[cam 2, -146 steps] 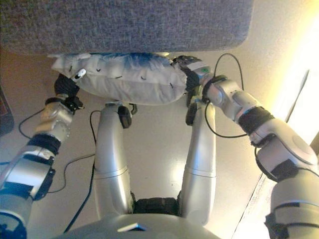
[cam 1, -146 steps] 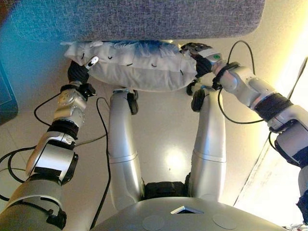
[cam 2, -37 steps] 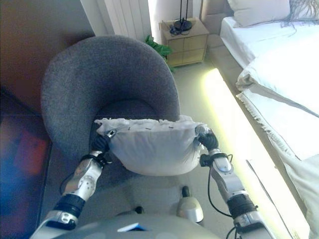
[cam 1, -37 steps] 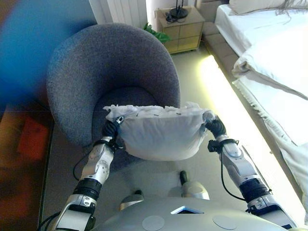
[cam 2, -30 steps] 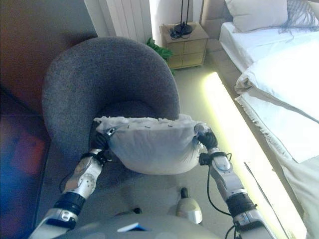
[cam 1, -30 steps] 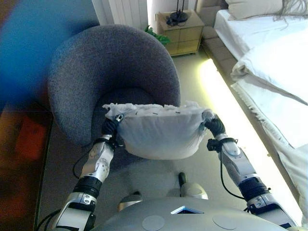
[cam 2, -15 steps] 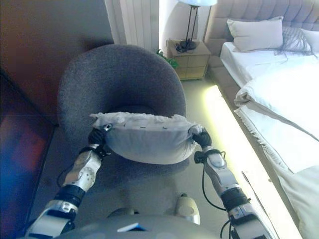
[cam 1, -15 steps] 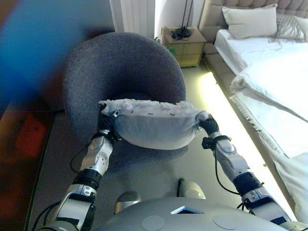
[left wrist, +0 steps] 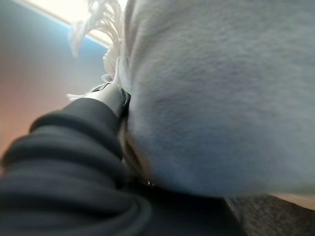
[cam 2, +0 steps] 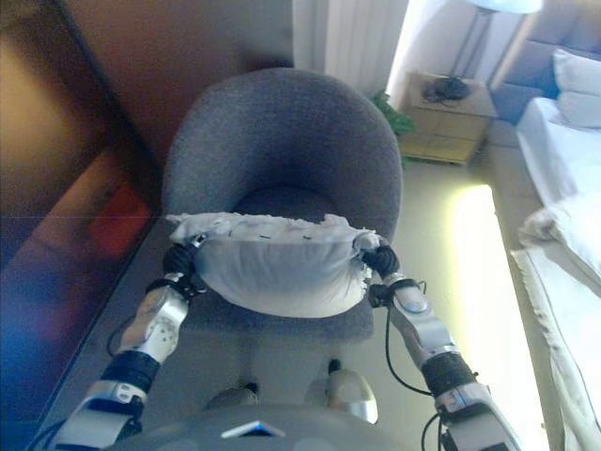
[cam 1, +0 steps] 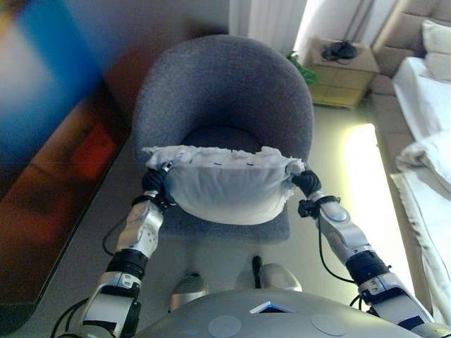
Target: Pick up the cushion and take it to the sofa
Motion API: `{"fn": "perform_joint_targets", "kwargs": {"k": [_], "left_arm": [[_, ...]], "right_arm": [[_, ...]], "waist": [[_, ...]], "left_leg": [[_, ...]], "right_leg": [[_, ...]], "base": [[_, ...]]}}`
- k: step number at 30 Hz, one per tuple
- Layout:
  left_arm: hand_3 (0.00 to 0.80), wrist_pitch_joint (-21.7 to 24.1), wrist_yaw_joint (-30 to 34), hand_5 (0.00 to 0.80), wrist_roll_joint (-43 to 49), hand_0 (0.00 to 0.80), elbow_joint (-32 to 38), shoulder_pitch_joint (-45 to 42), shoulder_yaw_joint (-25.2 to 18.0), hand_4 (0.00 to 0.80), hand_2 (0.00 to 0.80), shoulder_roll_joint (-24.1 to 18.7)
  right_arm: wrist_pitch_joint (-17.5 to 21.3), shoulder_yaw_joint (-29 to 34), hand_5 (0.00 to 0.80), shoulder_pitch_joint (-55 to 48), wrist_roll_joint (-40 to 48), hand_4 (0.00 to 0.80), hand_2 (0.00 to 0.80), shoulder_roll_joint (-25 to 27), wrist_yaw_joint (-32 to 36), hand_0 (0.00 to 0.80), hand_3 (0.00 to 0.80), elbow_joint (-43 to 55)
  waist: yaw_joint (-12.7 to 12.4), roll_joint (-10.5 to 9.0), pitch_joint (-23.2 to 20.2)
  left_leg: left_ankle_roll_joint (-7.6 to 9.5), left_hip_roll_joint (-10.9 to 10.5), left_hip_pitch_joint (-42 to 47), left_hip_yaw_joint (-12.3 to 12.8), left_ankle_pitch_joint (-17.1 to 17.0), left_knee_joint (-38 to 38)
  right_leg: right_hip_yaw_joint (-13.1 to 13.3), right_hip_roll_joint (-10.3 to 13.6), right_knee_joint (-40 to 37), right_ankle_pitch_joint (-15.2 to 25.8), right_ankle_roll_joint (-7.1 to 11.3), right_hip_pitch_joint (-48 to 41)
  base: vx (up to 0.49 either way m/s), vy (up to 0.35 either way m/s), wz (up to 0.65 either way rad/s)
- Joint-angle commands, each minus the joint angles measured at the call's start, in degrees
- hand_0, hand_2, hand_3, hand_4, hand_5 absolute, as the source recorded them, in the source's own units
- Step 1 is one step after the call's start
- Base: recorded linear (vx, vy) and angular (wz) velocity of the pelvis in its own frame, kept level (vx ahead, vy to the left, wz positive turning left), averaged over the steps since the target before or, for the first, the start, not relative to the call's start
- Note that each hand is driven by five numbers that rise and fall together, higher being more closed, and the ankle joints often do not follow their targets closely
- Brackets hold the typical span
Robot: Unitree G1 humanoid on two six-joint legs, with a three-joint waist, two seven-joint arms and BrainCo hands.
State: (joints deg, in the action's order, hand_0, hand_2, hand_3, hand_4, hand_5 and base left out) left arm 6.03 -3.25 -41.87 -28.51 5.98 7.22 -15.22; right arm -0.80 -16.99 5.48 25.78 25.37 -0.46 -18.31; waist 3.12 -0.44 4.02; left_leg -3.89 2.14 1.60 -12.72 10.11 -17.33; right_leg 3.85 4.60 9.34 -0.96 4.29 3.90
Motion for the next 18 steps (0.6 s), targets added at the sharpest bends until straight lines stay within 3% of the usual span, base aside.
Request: {"fn": "perform_joint_targets", "kwargs": {"k": [1, 3, 6, 8, 11, 14, 16, 18], "left_arm": [[0.800, 4.21, 2.06, 0.800, -1.81, 0.800, 6.36, 3.75, -1.80, 0.800, 0.800, -1.69], [0.800, 4.47, 2.84, 0.800, -1.36, 0.800, 6.18, 4.06, -1.46, 0.800, 0.800, -1.31], [0.800, 5.54, 2.39, 0.800, -0.99, 0.800, 4.66, 5.28, -0.20, 0.800, 0.800, -0.32], [0.800, 5.49, 2.85, 0.800, -0.56, 0.800, 4.05, 5.52, 0.18, 0.800, 0.800, 0.32], [0.800, 4.70, 3.20, 0.800, 0.30, 0.800, 4.40, 5.20, 1.06, 0.800, 0.800, 0.30], [0.800, 3.38, 3.04, 0.800, 0.77, 0.800, 4.20, 5.86, 1.79, 0.800, 0.800, 0.03], [0.800, 3.55, 2.03, 0.800, 1.39, 0.800, 3.25, 7.13, 3.12, 0.800, 0.800, 0.24], [0.800, 4.22, 1.47, 0.800, 2.10, 0.800, 1.94, 9.59, 4.63, 0.800, 0.800, 0.71]], "right_arm": [[2.87, -0.22, 0.800, 6.80, -0.25, 0.800, 0.800, -2.05, 1.92, 0.800, 0.800, 6.09], [3.79, 0.19, 0.800, 5.67, -0.83, 0.800, 0.800, -0.61, 1.61, 0.800, 0.800, 7.12], [5.03, 0.50, 0.800, 4.82, -0.83, 0.800, 0.800, 0.02, 1.69, 0.800, 0.800, 7.09], [5.48, 0.80, 0.800, 4.35, -0.94, 0.800, 0.800, -0.10, 1.66, 0.800, 0.800, 6.80], [5.20, 1.64, 0.800, 3.71, -0.56, 0.800, 0.800, -0.29, 1.56, 0.800, 0.800, 7.03], [4.33, 2.52, 0.800, 3.34, 1.53, 0.800, 0.800, 0.31, 1.61, 0.800, 0.800, 7.34], [4.26, 2.34, 0.800, 3.81, 2.67, 0.800, 0.800, 0.14, 1.18, 0.800, 0.800, 6.65], [5.38, 1.67, 0.800, 6.00, 2.63, 0.800, 0.800, -0.35, -0.21, 0.800, 0.800, 4.03]], "waist": [[-0.26, -3.44, -2.16], [0.74, -4.04, -2.39], [1.75, -4.66, -1.88], [1.92, -4.39, -1.83], [1.65, -3.45, -1.86], [0.84, -1.92, -1.51], [0.04, -1.09, -0.69], [-0.85, -0.58, 0.61]], "left_leg": [[0.17, 1.53, 6.40, 6.61, -6.09, 0.79], [-0.94, 4.43, 2.86, 11.90, -9.86, -6.08], [-0.86, 6.77, -2.71, 17.23, -10.63, -15.16], [-1.20, 8.29, -2.87, 19.16, -11.28, -12.89], [-1.60, 9.40, -1.23, 19.96, -13.65, -2.65], [-3.10, 10.16, -1.59, 19.17, -16.03, 9.12], [-4.21, 10.45, -3.34, 18.55, -17.52, 13.77], [-4.70, 10.34, -6.93, 17.40, -17.95, 13.75]], "right_leg": [[2.99, 2.61, -4.82, 7.53, 3.54, 2.75], [-0.14, 2.44, -4.69, 5.80, 1.51, 1.31], [-3.24, 2.10, -3.76, 3.69, -0.80, -0.64], [-4.88, 1.82, -3.95, 2.63, -1.02, -2.19], [-6.50, 1.57, -4.42, 1.06, -0.36, -4.28], [-8.59, 2.19, -5.10, -0.44, 0.80, -6.34], [-9.48, 2.93, -5.46, -1.35, 1.44, -7.85], [-9.33, 3.95, -5.00, -2.37, 1.98, -8.56]], "base": [[0.161, -0.171, 1.07], [0.142, -0.221, 1.02], [0.115, -0.193, 1.10], [0.127, -0.043, 0.80], [0.130, 0.082, 0.58], [0.120, 0.162, 0.57], [0.099, 0.181, 0.64], [0.034, 0.169, 0.06]]}}
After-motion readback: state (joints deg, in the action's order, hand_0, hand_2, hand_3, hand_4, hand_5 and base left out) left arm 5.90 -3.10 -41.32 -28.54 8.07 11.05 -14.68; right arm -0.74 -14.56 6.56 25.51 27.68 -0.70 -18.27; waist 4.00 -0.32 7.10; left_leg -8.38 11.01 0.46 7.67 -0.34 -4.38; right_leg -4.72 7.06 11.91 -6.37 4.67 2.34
